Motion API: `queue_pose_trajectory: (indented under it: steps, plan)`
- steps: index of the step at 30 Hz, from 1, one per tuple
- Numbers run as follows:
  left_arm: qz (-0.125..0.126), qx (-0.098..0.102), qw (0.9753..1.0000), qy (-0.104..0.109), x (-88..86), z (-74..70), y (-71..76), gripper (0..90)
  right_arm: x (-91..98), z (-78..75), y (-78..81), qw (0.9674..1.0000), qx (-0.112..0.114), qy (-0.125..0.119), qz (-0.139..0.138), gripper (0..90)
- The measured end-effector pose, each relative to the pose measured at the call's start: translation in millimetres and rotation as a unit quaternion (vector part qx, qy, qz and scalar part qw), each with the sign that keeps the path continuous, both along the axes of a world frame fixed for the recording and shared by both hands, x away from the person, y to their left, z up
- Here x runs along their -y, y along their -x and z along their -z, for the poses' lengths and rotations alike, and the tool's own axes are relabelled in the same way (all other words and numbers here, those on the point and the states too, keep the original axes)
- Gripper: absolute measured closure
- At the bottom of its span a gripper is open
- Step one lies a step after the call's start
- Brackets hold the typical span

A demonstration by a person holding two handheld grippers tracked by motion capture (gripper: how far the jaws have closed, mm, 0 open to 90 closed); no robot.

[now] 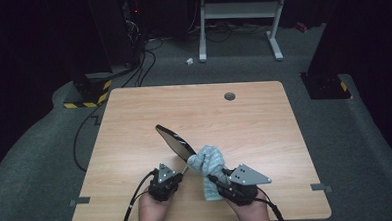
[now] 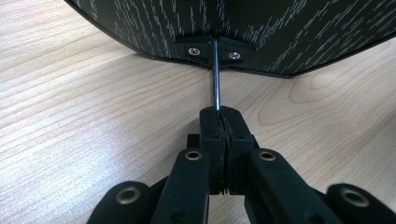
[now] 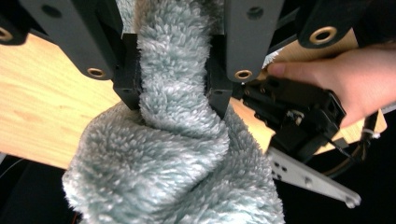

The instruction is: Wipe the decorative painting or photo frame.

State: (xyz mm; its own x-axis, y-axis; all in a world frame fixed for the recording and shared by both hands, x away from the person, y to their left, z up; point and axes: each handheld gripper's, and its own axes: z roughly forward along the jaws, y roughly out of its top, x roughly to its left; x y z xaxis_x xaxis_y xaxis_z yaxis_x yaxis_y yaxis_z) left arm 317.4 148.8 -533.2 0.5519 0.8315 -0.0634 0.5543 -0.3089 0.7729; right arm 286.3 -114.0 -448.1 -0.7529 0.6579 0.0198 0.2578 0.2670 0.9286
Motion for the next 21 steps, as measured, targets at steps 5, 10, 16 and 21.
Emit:
queue_pose_trajectory:
  steps: [5,10,16,21]
  plan:
    - [0.0,0.0,1.0,-0.001,0.2,-0.1,0.1,88.6,4.5,11.2,0.8,0.9999,-0.012,0.004,0.004,66.2]
    - [-0.001,0.0,1.0,-0.002,0.3,-0.1,0.2,88.6,7.1,23.6,0.6,0.9995,-0.03,0.011,0.008,66.2]
    - [-0.002,-0.001,1.0,-0.003,0.4,0.0,0.1,88.6,6.1,36.3,-2.4,0.9985,-0.049,0.019,0.012,66.2]
    - [-0.003,-0.001,1.0,-0.004,0.7,0.0,0.2,88.6,4.3,47.4,-6.2,0.997,-0.068,0.032,0.018,66.2]
